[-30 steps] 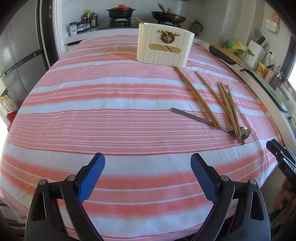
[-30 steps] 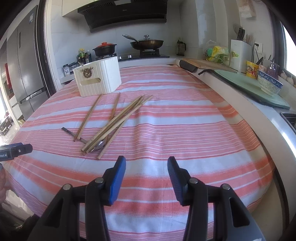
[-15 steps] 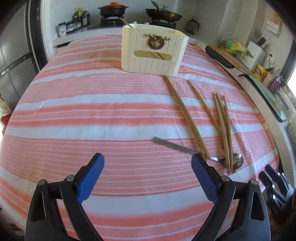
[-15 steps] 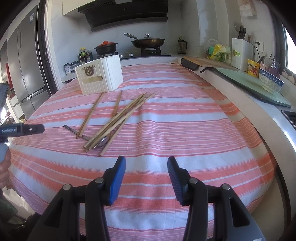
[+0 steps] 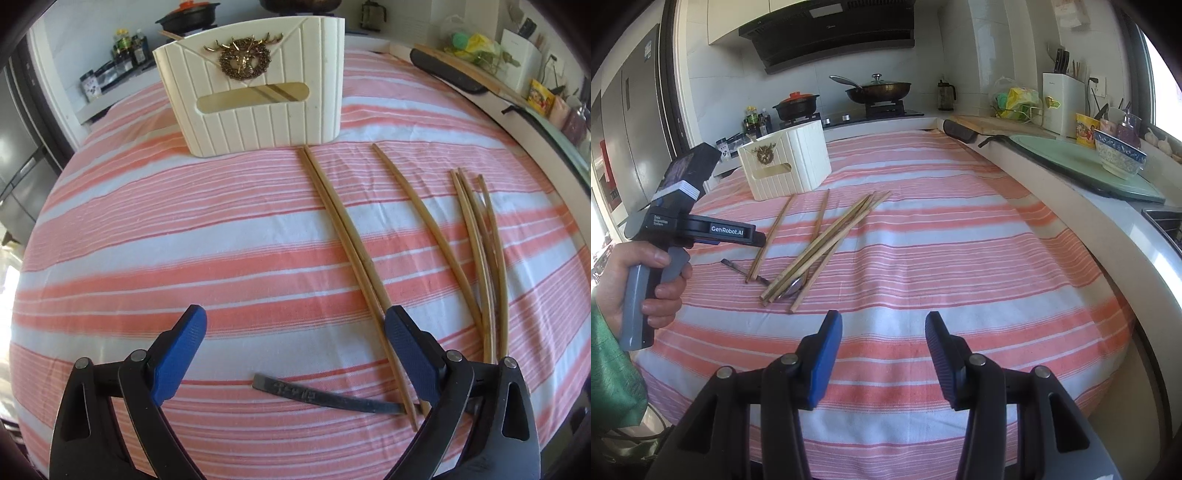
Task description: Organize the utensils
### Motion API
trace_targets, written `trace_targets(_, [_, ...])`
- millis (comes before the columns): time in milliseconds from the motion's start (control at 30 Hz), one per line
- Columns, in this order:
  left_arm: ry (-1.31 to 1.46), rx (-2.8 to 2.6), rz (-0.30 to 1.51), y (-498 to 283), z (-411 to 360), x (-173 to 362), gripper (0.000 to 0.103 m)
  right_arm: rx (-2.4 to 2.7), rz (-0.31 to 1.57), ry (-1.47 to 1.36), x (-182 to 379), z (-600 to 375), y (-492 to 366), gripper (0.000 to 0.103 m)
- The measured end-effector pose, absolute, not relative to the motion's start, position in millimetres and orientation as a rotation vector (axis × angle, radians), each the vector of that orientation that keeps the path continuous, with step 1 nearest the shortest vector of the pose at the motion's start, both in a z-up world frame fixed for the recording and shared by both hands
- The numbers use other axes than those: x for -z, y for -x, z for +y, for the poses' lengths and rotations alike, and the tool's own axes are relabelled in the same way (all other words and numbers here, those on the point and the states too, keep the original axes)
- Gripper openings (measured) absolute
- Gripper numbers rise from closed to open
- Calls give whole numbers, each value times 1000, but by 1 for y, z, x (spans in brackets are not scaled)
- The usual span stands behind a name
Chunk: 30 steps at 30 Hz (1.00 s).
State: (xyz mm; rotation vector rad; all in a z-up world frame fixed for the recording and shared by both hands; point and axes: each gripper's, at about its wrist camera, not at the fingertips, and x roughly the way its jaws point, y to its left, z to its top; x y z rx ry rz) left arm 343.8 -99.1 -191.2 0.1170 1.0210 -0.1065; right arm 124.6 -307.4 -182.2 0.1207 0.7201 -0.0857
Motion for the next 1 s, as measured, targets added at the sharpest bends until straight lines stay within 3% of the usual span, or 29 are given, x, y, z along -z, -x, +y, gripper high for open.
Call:
trace_targets(700, [-56,59,1086,-383,-88,203,99,77,728,-109,182,-298,-127,48])
trace_targets(800, [-52,73,1075,-377,-81,198,80,68,730,-109,180,-297,-129,48])
trace_targets(867, [-44,81,1067,-377,-71,195,54,37,724,-105,176,-293,-132,48])
trace_targets(900, [-39,90,1062,-375,-66,194,46,7,726,-104,175,-290,-136,48])
trace_targets(967, [-19,121,1055,-373,-57,192,20,-58,734,-125,174,-285,-144,48])
trace_targets(1000, [-15,128,1052,-370,-52,192,12,-78,739,-139,174,-283,-148,48])
